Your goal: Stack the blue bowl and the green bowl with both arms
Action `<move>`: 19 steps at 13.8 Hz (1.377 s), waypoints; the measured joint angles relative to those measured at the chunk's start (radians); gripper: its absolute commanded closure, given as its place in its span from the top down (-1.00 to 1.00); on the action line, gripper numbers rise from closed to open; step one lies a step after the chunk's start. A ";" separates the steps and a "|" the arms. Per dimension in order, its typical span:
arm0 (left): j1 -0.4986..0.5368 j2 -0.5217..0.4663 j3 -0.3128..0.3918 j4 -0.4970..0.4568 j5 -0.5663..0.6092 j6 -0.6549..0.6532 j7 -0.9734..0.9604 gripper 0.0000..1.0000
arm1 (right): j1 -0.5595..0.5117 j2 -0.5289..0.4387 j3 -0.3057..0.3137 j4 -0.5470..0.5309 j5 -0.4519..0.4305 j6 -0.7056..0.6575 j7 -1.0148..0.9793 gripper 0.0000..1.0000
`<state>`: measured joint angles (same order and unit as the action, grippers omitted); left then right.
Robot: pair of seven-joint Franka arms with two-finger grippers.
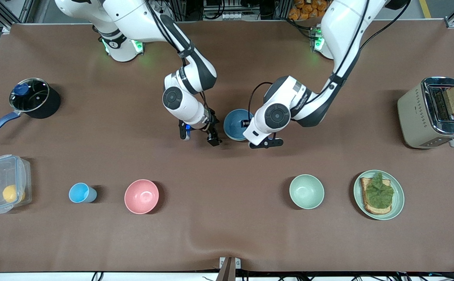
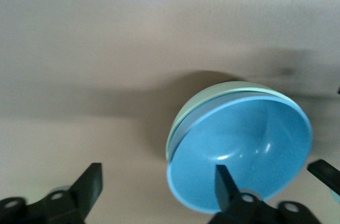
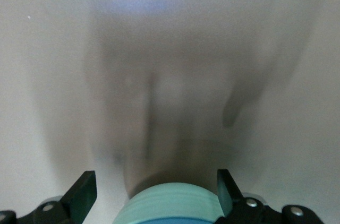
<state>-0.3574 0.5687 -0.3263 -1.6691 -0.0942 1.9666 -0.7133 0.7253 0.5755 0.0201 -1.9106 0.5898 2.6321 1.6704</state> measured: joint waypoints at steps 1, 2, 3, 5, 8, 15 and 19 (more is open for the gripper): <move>0.013 -0.011 0.004 0.041 0.009 -0.060 0.000 1.00 | -0.001 0.000 -0.001 0.000 0.000 0.000 -0.012 1.00; 0.031 -0.022 0.006 0.078 0.030 -0.108 0.000 1.00 | -0.002 -0.001 -0.004 0.001 0.000 -0.005 -0.021 1.00; 0.054 -0.037 0.007 0.106 0.058 -0.143 -0.001 1.00 | -0.005 -0.008 -0.012 0.003 -0.002 -0.033 -0.041 1.00; 0.114 -0.082 0.009 0.133 0.114 -0.175 -0.001 1.00 | -0.017 -0.047 -0.056 0.009 -0.005 -0.177 -0.135 1.00; 0.201 -0.159 0.010 0.138 0.190 -0.194 -0.001 1.00 | -0.045 -0.129 -0.176 0.011 -0.006 -0.446 -0.304 1.00; 0.274 -0.318 0.006 0.124 0.214 -0.240 0.118 1.00 | -0.056 -0.187 -0.278 0.020 -0.108 -0.656 -0.422 1.00; 0.336 -0.427 0.035 0.085 0.215 -0.267 0.280 1.00 | -0.057 -0.205 -0.342 0.062 -0.158 -0.780 -0.489 1.00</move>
<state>-0.0210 0.1421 -0.2912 -1.5837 0.1207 1.6997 -0.4333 0.6683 0.3710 -0.3215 -1.8489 0.4317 1.8524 1.1813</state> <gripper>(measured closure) 0.000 0.000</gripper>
